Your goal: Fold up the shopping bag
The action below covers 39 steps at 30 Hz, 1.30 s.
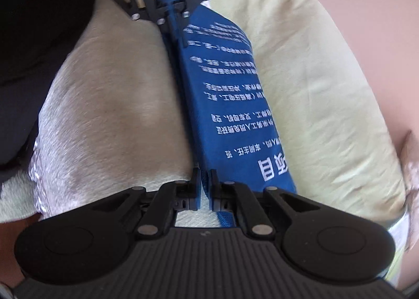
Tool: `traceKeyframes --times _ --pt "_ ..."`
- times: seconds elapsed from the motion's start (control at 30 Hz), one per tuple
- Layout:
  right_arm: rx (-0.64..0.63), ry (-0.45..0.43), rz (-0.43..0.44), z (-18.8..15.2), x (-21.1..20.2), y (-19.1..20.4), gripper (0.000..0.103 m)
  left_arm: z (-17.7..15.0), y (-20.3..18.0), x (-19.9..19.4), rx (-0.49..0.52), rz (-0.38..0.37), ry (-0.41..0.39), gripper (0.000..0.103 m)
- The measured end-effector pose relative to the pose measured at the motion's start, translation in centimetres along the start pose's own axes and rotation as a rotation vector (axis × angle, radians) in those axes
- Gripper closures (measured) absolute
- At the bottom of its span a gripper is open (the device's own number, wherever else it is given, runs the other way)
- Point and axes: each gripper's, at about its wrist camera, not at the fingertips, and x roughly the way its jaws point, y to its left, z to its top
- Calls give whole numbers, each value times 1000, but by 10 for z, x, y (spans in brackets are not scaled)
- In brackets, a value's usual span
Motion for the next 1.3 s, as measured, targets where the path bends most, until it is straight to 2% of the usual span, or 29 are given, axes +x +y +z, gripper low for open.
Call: traceKeyframes --times 0.07,0.1,0.13,0.17,0.23,0.33,0.47,0.6,0.63,0.73,0.83,1.0,1.07,1.17,1.3 --pt "29 9 21 2 3 -7 99 0 5 -2 -8 -25 -4 99" --pt "39 11 36 2 4 -10 99 -1 19 -6 -77 -66 -11 97" --pt "49 14 52 2 5 -14 99 -2 35 -10 -152 -112 -20 91" --pt "59 16 67 2 6 -17 99 -3 42 -12 -186 -124 -26 92" --pt "70 15 90 2 7 -22 99 -2 68 -22 -297 -125 -65 92" --pt "80 10 111 1 8 -27 99 11 78 -16 -358 -116 -97 93" --pt "85 12 111 1 7 -27 99 29 72 3 -390 -145 -84 95" --pt "125 15 110 3 8 -27 99 18 90 -26 -455 -207 -174 94" --pt "129 12 111 3 8 -27 99 14 97 -31 -484 -201 -185 94" --pt "121 5 117 3 8 -27 99 9 106 -21 -558 -176 -146 95" --pt "136 7 131 4 8 -31 99 18 89 -4 -527 -205 -113 95" --pt "190 24 119 5 7 -37 97 21 71 4 -523 -192 -86 103" --pt "249 36 101 4 7 -42 88 22 64 7 -522 -186 -75 103" --pt "441 20 95 4 -4 -61 87 24 54 11 -521 -176 -59 103" --pt "873 -117 130 -4 -26 -95 87 25 45 14 -512 -167 -49 103"
